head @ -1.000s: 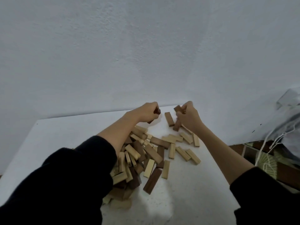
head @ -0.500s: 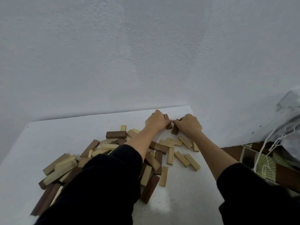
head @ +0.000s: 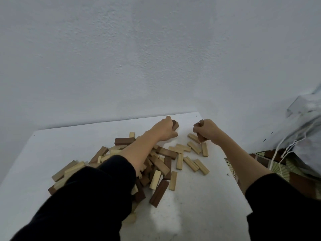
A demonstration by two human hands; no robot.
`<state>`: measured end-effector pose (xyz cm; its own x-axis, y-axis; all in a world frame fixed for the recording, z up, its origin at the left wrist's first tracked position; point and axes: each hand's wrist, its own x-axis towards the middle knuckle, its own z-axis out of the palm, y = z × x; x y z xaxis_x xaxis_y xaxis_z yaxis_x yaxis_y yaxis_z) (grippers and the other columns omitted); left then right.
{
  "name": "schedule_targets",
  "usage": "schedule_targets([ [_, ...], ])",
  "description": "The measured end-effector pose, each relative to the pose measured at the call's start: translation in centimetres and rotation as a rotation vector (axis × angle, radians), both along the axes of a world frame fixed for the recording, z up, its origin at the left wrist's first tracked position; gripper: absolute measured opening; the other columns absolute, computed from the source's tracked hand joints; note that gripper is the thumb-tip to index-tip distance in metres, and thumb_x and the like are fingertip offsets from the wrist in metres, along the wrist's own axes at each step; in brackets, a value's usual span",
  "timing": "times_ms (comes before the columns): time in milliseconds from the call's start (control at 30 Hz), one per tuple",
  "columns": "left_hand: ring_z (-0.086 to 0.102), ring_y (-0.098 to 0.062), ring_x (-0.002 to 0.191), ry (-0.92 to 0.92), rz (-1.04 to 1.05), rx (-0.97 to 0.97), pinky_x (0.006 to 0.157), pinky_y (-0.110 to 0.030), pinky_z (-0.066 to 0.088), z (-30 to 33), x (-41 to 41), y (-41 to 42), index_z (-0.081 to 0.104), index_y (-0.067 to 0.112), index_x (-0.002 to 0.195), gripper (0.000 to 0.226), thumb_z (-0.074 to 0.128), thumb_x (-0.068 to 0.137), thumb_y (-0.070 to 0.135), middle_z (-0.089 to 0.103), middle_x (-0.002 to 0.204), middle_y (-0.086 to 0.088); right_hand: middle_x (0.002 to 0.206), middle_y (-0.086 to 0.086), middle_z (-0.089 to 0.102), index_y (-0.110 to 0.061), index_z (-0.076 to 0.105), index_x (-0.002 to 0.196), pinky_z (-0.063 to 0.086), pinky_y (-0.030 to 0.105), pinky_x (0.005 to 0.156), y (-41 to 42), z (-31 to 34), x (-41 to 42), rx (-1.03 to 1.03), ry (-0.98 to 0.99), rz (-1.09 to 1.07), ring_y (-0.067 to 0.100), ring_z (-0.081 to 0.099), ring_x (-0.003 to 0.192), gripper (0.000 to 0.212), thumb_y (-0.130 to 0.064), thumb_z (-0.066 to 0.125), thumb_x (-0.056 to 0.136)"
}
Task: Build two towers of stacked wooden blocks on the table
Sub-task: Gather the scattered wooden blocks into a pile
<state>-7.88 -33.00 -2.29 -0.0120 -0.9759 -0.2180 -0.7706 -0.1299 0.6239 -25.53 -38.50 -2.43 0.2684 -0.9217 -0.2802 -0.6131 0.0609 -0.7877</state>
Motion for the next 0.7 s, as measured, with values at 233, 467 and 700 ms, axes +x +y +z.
schedule_targets([
  [233, 0.047, -0.024, 0.08, -0.076, -0.09, -0.043, 0.065, -0.032, 0.039, 0.0, -0.9, 1.8, 0.033, 0.012, 0.097, 0.025, 0.057, 0.088, 0.007, 0.047, 0.095, -0.01, 0.082, -0.001, 0.049, -0.008, 0.046, 0.095, 0.037, 0.021, 0.051, 1.8, -0.4, -0.9, -0.189, 0.091, 0.039, 0.014, 0.045, 0.071, 0.014, -0.006, 0.055, 0.084],
  [467, 0.042, -0.02, 0.077, -0.252, -0.185, -0.09, 0.057, -0.028, 0.028, -0.5, -1.0, 2.4, 0.037, 0.016, 0.088, 0.03, 0.067, 0.086, 0.021, 0.044, 0.085, 0.0, 0.08, 0.006, 0.041, -0.013, 0.036, 0.063, 0.031, 0.025, 0.059, 1.9, -0.5, -0.8, -0.133, 0.403, 0.191, 0.02, 0.041, 0.077, 0.032, -0.01, 0.066, 0.075],
  [700, 0.046, -0.02, 0.088, -0.245, -0.321, -0.116, 0.075, -0.032, 0.04, -1.1, -1.5, 2.3, 0.051, 0.013, 0.091, 0.024, 0.072, 0.08, 0.013, 0.049, 0.097, -0.003, 0.107, 0.007, 0.029, -0.013, 0.042, 0.064, 0.039, 0.031, 0.076, 3.3, -0.5, -0.1, -0.165, 0.597, 0.323, 0.03, 0.033, 0.103, 0.029, -0.021, 0.065, 0.079],
])
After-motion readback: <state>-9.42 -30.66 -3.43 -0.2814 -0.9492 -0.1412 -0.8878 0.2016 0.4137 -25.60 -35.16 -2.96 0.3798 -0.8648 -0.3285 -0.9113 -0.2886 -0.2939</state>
